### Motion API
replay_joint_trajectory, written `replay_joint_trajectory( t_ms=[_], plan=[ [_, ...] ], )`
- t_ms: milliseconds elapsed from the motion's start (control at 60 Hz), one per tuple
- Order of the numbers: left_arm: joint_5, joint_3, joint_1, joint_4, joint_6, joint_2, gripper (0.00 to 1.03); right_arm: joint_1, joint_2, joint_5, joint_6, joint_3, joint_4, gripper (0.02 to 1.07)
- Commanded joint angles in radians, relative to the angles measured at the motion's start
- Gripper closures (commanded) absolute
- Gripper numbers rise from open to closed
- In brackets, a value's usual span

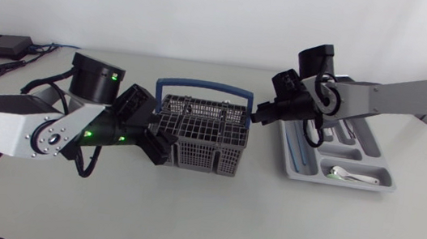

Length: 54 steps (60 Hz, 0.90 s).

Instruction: Unload the cutlery basket into the drawer organizer.

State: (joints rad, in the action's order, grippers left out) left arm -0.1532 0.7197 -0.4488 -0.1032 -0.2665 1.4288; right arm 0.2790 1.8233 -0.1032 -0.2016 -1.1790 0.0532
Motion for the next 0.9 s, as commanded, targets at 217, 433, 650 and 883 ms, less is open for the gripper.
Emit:
replay_joint_trajectory(
  t_ms=[217,433,650,883],
  plan=[
    [-0.008,-0.022,0.010,0.056,-0.010,-0.136,0.05,-0.006,-0.240,0.010,0.007,0.168,0.008,0.46],
    [0.021,-0.051,0.022,0.096,-0.010,-0.323,0.05,-0.011,-0.404,0.048,-0.009,0.265,-0.003,0.31],
    [0.034,-0.120,0.104,0.086,-0.011,-0.452,0.05,-0.006,-0.501,0.089,-0.032,0.328,-0.013,0.15],
    [0.035,-0.184,0.176,0.085,-0.016,-0.576,0.04,-0.009,-0.598,0.112,-0.048,0.407,-0.053,0.07]
  ],
)
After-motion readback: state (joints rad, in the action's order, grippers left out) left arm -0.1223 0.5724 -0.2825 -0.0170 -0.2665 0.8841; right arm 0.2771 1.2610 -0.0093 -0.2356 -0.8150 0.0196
